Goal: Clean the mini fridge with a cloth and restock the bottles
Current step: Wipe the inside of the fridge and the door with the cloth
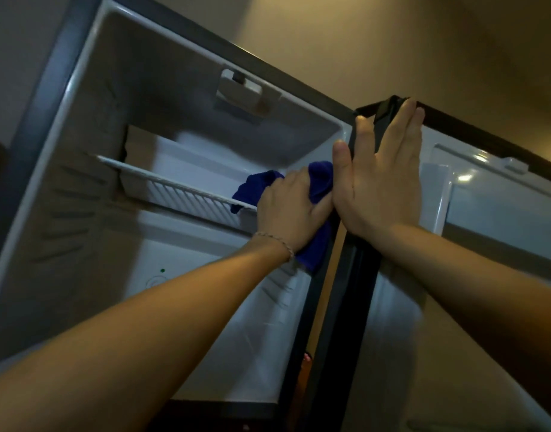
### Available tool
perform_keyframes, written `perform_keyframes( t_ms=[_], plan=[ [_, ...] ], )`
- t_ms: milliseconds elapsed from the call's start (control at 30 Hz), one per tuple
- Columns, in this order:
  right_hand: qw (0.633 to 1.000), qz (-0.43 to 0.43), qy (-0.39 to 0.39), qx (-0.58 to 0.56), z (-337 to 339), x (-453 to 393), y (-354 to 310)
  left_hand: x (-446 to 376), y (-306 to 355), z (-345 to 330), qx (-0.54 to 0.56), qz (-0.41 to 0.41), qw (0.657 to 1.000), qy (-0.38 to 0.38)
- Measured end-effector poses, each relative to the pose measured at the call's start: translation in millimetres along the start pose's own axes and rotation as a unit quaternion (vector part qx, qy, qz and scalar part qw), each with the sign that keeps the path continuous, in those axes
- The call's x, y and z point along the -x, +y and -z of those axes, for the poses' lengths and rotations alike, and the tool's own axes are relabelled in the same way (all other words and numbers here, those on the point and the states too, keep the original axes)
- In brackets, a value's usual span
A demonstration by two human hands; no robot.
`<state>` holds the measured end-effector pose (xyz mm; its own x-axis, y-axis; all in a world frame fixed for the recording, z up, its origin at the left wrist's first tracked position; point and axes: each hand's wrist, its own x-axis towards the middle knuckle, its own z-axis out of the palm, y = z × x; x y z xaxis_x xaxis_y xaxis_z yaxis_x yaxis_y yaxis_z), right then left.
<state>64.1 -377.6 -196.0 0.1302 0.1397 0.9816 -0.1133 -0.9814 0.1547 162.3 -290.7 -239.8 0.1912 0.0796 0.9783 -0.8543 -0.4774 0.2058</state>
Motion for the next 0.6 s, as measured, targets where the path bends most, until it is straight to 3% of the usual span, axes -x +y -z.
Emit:
perform_keyframes(
  t_ms=[333,467,600],
  plan=[
    [0.999,-0.002,-0.008,-0.036,2,3,-1,34,8,3,0.003,-0.01,0.999,0.041],
    [0.998,0.009,-0.033,-0.058,11,0,4,57,1,-2,0.023,0.074,0.996,0.05],
    [0.999,0.028,-0.036,-0.018,10,2,8,70,2,-7,0.14,0.175,0.971,0.079]
  ],
)
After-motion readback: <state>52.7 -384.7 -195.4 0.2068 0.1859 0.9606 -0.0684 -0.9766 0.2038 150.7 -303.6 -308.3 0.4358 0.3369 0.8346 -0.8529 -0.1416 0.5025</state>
